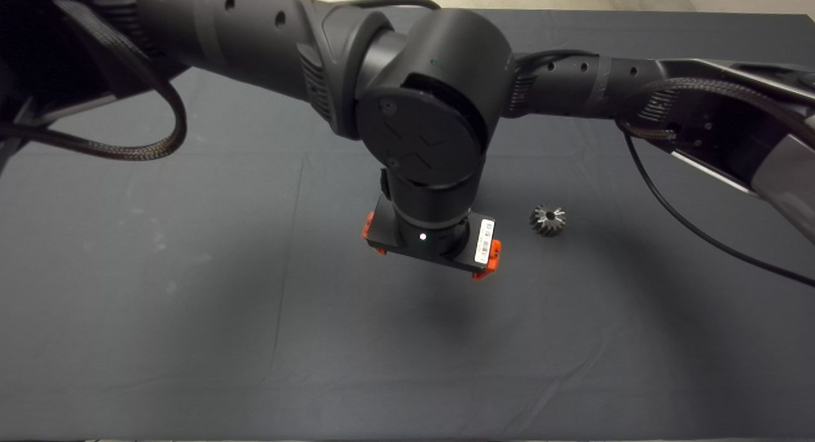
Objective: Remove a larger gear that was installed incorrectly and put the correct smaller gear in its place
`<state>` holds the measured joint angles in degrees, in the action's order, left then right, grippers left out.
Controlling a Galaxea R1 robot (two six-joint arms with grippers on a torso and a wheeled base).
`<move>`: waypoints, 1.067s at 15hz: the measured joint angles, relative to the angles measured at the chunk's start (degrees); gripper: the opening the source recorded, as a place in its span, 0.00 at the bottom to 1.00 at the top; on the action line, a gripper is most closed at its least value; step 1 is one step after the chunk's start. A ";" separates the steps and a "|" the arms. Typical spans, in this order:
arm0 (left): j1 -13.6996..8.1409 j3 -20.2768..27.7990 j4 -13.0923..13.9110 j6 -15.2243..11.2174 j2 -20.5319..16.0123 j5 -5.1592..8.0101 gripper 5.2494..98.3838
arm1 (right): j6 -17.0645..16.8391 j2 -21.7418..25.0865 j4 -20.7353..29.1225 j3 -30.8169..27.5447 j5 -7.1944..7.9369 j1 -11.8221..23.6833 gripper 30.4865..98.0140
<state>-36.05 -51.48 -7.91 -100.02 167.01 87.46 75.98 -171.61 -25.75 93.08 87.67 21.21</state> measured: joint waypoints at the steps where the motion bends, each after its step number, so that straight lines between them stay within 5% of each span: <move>1: 0.00 0.09 0.00 0.00 0.00 0.01 0.99 | 0.15 0.00 -0.40 -0.22 0.06 -0.11 0.08; 16: 0.29 0.22 0.00 0.00 0.00 0.00 0.99 | 0.37 -0.15 -3.86 -0.93 1.29 -1.26 0.08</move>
<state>-35.76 -51.26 -7.91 -100.02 167.01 87.46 76.35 -171.75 -29.60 92.15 88.97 19.96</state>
